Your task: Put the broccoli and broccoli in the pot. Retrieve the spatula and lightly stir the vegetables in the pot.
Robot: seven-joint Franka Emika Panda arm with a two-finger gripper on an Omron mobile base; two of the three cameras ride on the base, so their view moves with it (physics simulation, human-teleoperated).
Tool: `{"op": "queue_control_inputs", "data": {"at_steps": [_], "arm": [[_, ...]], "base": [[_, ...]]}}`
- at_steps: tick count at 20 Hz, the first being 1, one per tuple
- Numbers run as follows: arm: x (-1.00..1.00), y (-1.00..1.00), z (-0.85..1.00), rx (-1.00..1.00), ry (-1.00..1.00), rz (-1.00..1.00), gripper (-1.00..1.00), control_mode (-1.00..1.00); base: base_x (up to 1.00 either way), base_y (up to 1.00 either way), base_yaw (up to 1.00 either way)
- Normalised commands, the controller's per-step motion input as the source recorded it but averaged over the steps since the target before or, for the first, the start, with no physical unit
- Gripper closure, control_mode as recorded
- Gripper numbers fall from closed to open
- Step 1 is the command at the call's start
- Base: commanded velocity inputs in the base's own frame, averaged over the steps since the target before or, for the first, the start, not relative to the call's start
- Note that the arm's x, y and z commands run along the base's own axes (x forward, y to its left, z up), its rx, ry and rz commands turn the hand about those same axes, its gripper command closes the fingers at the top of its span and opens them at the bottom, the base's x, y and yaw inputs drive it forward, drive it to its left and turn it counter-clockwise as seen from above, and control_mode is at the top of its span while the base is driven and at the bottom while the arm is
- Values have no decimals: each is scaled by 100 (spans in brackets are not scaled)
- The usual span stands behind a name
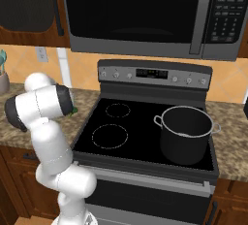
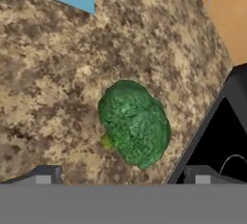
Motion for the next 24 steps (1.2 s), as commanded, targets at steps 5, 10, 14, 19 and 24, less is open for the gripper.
{"op": "queue_control_inputs", "data": {"at_steps": [5, 10, 14, 19, 24], "arm": [[51, 4, -21, -2, 3, 2, -100, -100], [38, 1, -25, -1, 7, 0, -100, -100], [10, 0, -27, 0, 11, 0, 100, -100], [-3, -8, -7, 0, 4, 0, 100, -100], [-70, -24, 9, 0, -10, 0, 100, -100]], "base": [[0, 0, 0], [0, 0, 0], [0, 0, 0], [0, 0, 0], [0, 0, 0]]}}
